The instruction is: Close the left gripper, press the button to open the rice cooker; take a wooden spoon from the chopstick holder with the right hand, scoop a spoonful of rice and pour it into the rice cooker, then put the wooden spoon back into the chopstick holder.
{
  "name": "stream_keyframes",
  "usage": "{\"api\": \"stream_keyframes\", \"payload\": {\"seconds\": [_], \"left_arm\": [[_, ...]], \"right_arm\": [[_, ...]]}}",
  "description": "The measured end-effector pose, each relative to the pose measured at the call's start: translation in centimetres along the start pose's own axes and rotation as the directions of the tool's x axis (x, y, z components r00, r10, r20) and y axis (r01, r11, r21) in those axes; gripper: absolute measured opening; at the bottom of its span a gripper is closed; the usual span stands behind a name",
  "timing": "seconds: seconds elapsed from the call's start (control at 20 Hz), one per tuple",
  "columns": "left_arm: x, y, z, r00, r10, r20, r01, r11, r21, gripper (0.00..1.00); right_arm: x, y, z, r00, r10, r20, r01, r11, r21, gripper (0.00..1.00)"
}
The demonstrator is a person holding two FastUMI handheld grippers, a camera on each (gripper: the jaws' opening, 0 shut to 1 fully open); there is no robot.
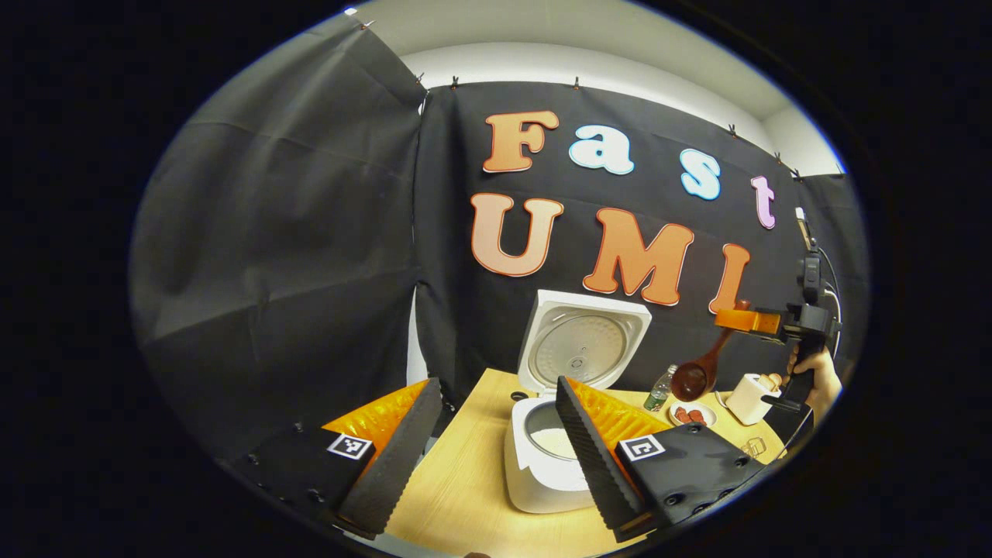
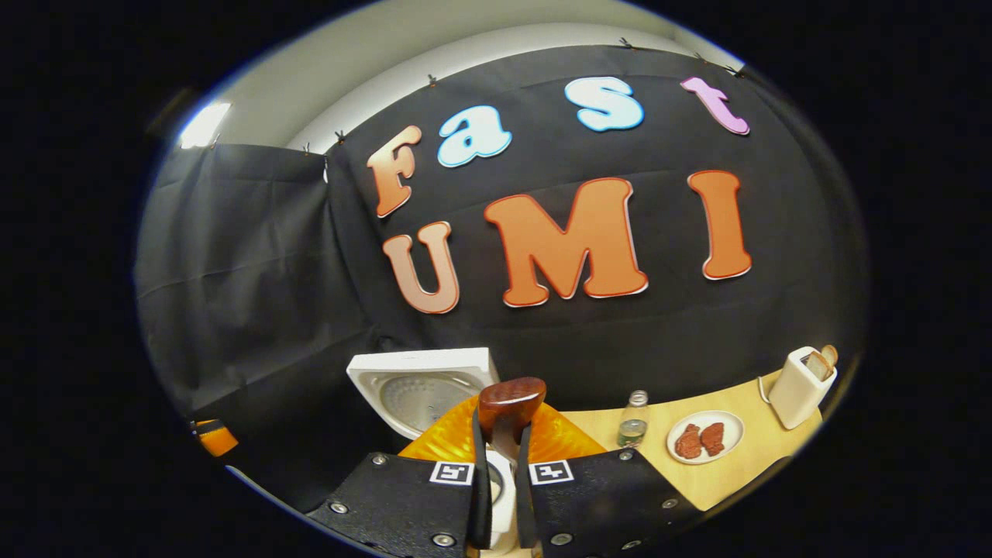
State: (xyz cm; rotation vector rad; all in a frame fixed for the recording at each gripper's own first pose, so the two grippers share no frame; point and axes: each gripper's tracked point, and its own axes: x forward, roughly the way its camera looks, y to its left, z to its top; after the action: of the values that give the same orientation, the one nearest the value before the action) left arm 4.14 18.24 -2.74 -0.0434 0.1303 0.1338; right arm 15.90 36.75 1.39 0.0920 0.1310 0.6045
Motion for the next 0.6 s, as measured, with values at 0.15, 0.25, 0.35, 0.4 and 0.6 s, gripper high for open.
{"api": "stream_keyframes", "payload": {"seconds": [0.15,0.25,0.35,0.4,0.6], "left_arm": [[0.1,-2.6,0.4,1.000,-0.011,0.014,0.010,1.000,0.012,1.00],[0.2,-4.2,0.6,1.000,-0.013,0.018,0.012,1.000,0.018,1.00],[0.4,-6.0,0.7,1.000,-0.024,0.019,0.024,1.000,0.011,1.00],[0.1,-7.0,0.8,0.999,-0.029,0.022,0.029,1.000,0.007,1.00],[0.0,-9.8,1.5,0.999,-0.026,0.038,0.026,1.000,0.012,1.00]], "right_arm": [[-2.5,-5.8,0.6,0.998,-0.067,0.007,0.067,0.998,0.018,0.12],[-4.4,-10.0,0.9,0.993,-0.119,0.013,0.118,0.992,0.034,0.12],[-6.4,-14.1,0.8,0.986,-0.167,0.018,0.166,0.984,0.056,0.12],[-7.4,-16.1,0.6,0.981,-0.193,0.019,0.192,0.979,0.065,0.12],[-11.0,-23.4,-1.2,0.958,-0.286,0.002,0.284,0.952,0.114,0.12]]}}
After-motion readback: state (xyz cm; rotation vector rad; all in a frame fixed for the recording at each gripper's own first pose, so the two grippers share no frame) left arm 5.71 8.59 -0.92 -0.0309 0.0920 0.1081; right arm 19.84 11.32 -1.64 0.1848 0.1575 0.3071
